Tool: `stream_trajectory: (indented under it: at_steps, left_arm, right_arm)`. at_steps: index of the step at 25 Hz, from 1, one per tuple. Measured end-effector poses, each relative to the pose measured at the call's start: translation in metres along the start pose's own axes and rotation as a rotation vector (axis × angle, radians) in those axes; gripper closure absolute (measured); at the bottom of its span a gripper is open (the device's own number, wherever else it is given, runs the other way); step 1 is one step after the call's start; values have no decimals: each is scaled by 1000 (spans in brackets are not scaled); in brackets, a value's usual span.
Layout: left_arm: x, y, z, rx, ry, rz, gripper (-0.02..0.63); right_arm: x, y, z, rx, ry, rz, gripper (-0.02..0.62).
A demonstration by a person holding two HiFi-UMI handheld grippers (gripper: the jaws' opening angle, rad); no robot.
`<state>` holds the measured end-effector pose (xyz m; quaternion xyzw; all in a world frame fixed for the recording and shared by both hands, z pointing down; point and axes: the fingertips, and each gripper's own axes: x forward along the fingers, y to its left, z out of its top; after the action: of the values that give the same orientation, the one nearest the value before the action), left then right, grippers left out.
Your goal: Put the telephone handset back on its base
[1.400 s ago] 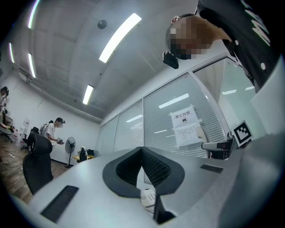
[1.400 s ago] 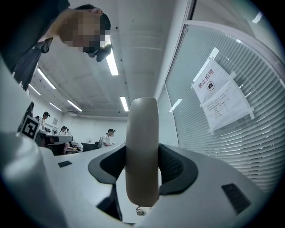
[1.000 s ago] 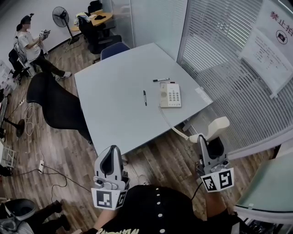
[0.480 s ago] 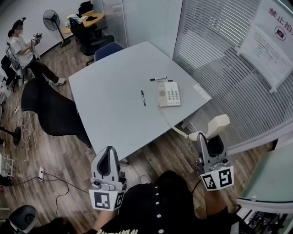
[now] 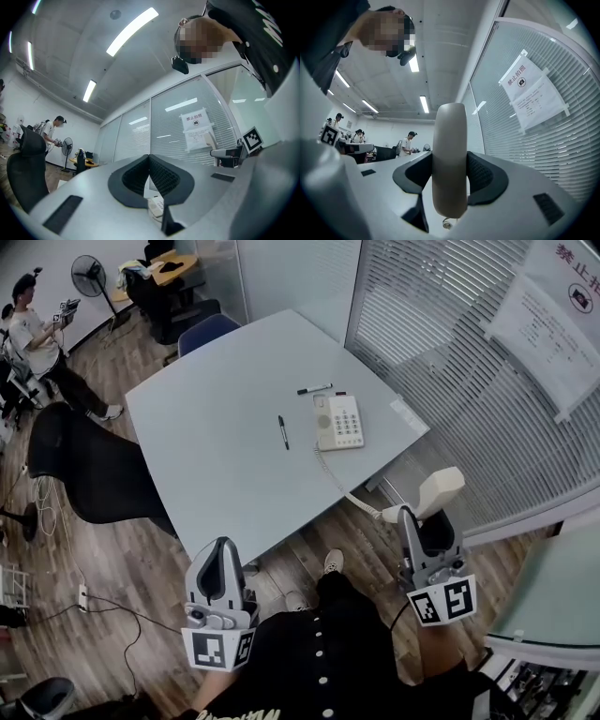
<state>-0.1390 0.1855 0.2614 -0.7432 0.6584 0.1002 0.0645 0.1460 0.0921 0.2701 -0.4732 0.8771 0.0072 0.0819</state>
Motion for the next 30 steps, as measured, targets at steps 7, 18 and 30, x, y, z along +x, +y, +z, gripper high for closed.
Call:
stream_trajectory:
  at_steps: [7,18,30]
  left_arm:
    - [26,2,-3,8,-3,6,592]
    - [76,0,-14,17,1,7,592]
    - [140,-5,-23,37,-2,22,592]
  right_arm:
    - [24,-17,2,7,-10,5,362]
    - [64,-49,-5,13,-10,17,362]
    - [117,-92,-10,29,-12,50,362]
